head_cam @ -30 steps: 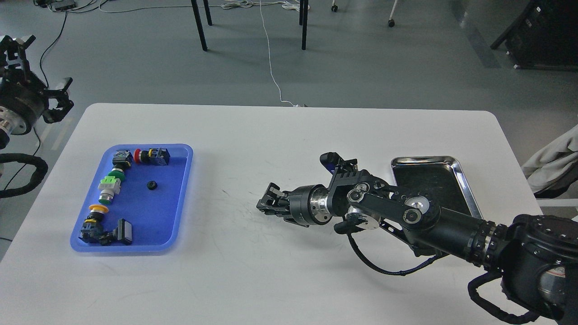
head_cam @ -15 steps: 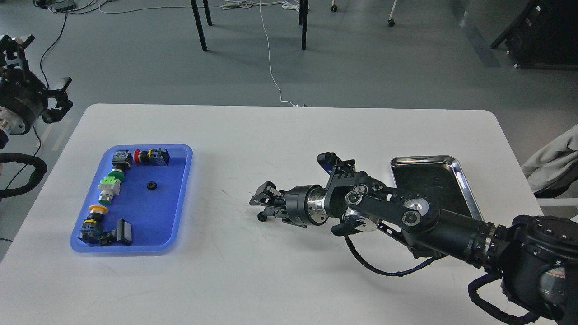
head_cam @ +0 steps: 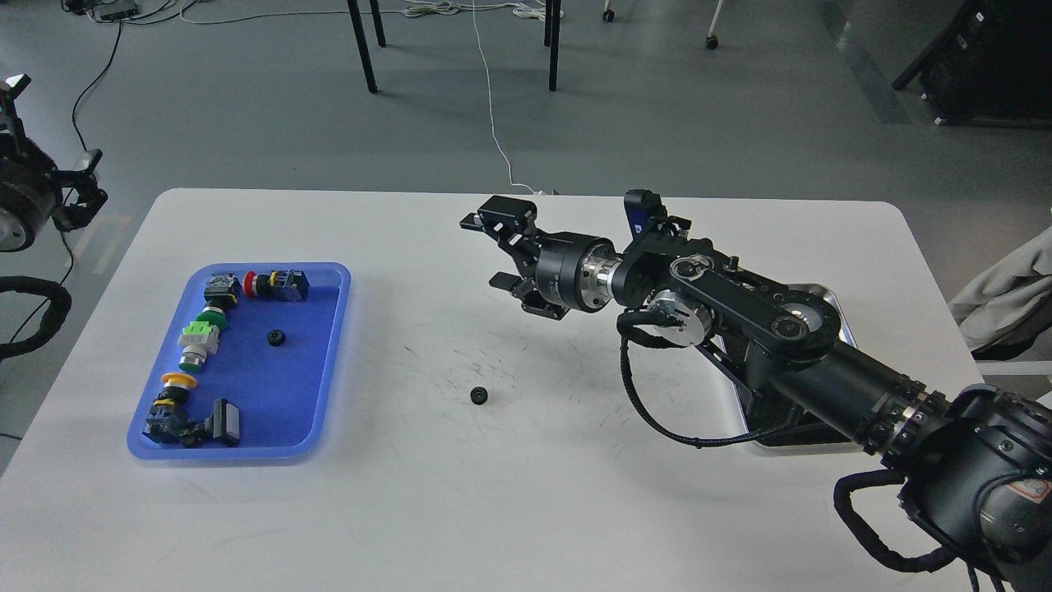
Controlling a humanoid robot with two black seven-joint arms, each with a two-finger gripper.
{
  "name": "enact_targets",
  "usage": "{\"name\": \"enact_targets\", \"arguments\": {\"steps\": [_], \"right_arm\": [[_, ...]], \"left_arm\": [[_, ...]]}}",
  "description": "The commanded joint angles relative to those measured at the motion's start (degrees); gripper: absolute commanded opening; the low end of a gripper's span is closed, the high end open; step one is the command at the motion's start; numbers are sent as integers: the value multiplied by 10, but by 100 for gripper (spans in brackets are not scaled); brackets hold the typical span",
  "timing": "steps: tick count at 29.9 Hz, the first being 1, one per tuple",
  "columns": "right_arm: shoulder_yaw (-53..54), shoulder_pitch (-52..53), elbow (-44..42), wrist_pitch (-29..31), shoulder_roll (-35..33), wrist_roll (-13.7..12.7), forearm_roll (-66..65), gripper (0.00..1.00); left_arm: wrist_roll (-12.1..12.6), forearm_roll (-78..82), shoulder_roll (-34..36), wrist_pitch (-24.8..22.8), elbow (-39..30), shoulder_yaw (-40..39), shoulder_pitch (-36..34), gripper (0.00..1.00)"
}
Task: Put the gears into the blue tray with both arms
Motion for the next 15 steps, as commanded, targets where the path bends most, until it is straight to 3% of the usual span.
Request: {"name": "enact_targets", "arguments": {"steps": [1, 4, 11, 15], "right_arm": [[97, -14, 6, 1, 0, 0, 44, 93], [177, -35, 25, 3, 0, 0, 71, 94], [373, -174, 99, 35, 0, 0, 173, 94], [433, -256, 120, 67, -68, 1, 253, 94]], "left_arm": [[3, 5, 18, -48, -3, 4, 0, 98], [4, 30, 54, -54, -29, 10, 1, 98], [0, 103, 173, -81, -206, 46, 18, 98], [-1, 103, 222, -79, -297, 52, 20, 98]]}}
